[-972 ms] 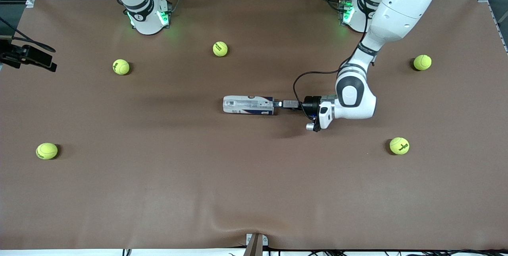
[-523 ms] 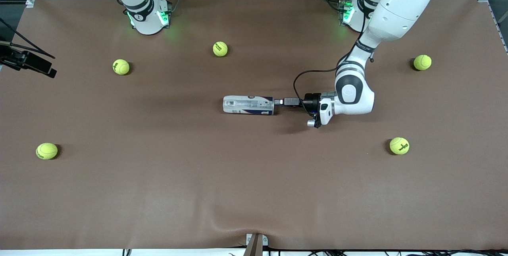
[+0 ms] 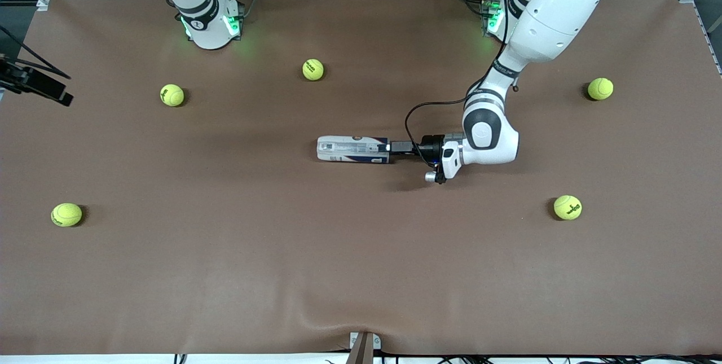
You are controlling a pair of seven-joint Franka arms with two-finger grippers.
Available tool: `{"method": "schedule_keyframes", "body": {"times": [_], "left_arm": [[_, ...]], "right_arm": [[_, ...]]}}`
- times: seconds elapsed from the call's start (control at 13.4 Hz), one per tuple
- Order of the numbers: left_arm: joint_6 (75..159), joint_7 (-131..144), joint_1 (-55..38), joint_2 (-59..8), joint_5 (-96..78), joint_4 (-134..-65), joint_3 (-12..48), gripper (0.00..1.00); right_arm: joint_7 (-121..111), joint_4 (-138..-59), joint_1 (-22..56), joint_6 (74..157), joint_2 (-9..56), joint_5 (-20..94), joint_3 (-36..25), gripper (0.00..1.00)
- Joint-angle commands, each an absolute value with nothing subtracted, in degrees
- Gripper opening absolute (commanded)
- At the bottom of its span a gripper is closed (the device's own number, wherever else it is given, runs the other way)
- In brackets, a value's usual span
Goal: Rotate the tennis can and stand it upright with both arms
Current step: 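Grasp the can's open end with the left gripper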
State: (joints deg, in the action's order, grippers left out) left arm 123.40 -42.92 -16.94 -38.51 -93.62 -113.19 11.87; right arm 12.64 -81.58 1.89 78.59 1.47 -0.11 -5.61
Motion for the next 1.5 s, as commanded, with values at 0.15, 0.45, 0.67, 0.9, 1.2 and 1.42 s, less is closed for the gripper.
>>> {"method": "schedule_keyframes", "body": {"times": [0.15, 0.45, 0.67, 0.9, 1.2, 1.42], "left_arm": [[124.36, -44.12, -18.37, -38.67, -97.12, -111.97, 11.95, 0.28], [124.72, -43.16, -18.37, -38.32, -96.24, -112.06, 11.52, 0.0], [126.29, -37.03, -19.42, -36.13, -95.2, -111.54, 11.43, 0.0], [127.97, -22.48, -20.04, -31.66, -85.39, -107.86, 11.43, 0.0], [127.97, -2.14, -21.18, -29.97, -68.77, -101.09, 11.51, 0.0], [127.88, 13.65, -22.41, -28.74, -51.67, -95.74, 11.78, 0.0]], "right_arm": [[12.48, -84.9, 0.79, 78.84, -1.32, -0.09, -4.31, 1.0], [12.39, -85.25, 0.17, 78.84, -1.32, -0.17, -3.16, 1.0], [12.39, -85.25, 1.14, 79.01, -1.14, -1.66, -3.16, 1.0], [6.98, -85.34, 1.23, 78.66, -1.14, -1.93, -3.25, 1.0], [1.76, -85.34, 0.97, 78.75, -1.23, -1.85, -3.52, 1.0], [1.93, -85.25, 1.05, 79.54, -1.23, -1.14, -4.13, 1.0]]}}
